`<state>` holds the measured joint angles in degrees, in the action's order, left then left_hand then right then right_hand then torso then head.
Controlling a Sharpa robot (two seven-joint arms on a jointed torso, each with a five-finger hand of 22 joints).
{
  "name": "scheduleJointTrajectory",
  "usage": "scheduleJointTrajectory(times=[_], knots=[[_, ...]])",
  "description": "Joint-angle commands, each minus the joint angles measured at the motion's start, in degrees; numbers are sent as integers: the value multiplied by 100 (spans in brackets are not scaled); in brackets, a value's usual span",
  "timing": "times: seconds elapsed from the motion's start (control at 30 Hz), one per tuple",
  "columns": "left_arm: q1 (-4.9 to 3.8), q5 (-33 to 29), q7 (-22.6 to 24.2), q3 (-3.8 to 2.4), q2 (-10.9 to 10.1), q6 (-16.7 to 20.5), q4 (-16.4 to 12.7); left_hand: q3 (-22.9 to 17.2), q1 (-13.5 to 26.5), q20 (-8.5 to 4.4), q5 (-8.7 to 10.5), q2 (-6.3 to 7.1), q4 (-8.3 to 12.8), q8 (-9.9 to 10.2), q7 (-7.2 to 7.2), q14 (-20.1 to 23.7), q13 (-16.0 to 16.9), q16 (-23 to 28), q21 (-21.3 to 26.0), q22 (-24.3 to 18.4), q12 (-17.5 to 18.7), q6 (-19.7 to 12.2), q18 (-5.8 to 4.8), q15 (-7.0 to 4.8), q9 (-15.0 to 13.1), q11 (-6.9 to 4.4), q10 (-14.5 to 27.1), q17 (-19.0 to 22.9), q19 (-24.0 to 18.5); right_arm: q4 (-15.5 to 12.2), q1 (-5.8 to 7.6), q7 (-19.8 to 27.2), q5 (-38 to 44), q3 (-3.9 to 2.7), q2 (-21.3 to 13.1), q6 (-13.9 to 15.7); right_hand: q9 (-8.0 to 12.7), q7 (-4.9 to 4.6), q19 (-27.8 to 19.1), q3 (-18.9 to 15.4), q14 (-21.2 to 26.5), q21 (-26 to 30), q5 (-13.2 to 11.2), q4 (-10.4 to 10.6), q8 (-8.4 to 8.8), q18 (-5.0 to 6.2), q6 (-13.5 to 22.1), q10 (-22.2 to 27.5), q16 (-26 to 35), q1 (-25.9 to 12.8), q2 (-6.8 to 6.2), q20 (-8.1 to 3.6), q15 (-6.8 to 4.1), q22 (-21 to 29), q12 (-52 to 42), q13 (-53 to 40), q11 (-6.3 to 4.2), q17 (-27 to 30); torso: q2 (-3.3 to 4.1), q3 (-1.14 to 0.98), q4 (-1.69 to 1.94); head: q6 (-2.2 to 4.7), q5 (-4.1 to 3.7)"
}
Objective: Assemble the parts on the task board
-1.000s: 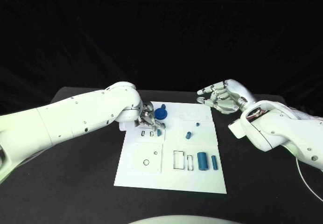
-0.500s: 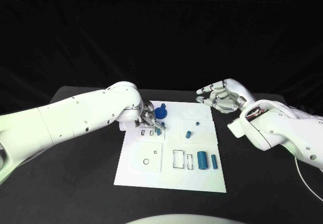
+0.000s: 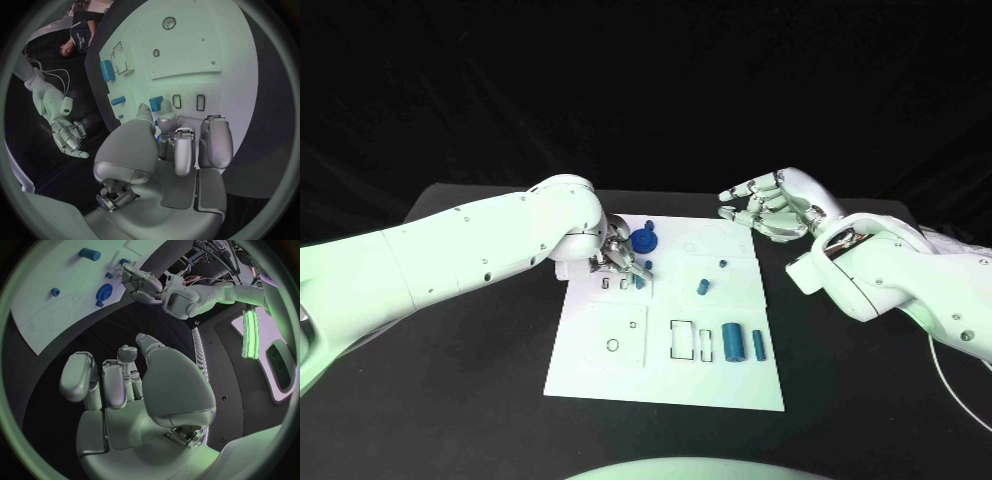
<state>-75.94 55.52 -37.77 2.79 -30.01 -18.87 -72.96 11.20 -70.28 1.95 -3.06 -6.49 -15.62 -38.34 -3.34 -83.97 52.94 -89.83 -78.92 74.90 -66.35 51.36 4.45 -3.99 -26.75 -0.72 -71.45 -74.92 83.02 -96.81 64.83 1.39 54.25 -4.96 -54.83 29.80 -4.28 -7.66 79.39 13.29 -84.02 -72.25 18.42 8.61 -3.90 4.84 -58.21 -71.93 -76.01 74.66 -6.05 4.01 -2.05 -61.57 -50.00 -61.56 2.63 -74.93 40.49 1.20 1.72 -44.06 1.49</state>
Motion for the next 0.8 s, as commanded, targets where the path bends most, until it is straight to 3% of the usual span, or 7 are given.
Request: scheduleJointTrajectory(times=[0.03,0.6,0.8], knots=[[11,-22,-15,-2,31,-80,7,-47,-77,7,-7,9,-11,-30,14,-603,15,-17,-37,20,-41,-22,-104,-32,-13,-9,0,-1508,28,-5,-7,24,48,-3,9,-43,5,-22,-13,-4,-307,30,34,-23,-28,71,-21,-4,18,63,3,-4,20,5,20,5,-1,-254,-1,-4,6,-6,-5],[30,-21,-13,-2,74,-22,13,-182,-217,2,-8,-2,23,-38,19,-603,38,-17,-41,35,-42,-36,-106,-38,-58,-15,9,-1508,28,9,-22,3,47,-3,32,-81,3,-22,-15,-6,-306,35,37,-21,-30,72,-25,-3,23,60,8,-4,20,10,21,6,-1,-251,-1,-6,8,-24,-6],[30,-21,-16,-3,73,0,19,-544,-549,-16,-11,-163,142,-16,55,-603,59,-17,-37,42,-29,-74,-103,-62,-94,-47,21,-1508,24,16,-28,-8,47,-3,35,-100,3,-22,-15,-6,-306,35,37,-21,-30,72,-25,-3,23,60,8,-4,20,10,21,6,-1,-251,-1,-6,3,-29,-7]])
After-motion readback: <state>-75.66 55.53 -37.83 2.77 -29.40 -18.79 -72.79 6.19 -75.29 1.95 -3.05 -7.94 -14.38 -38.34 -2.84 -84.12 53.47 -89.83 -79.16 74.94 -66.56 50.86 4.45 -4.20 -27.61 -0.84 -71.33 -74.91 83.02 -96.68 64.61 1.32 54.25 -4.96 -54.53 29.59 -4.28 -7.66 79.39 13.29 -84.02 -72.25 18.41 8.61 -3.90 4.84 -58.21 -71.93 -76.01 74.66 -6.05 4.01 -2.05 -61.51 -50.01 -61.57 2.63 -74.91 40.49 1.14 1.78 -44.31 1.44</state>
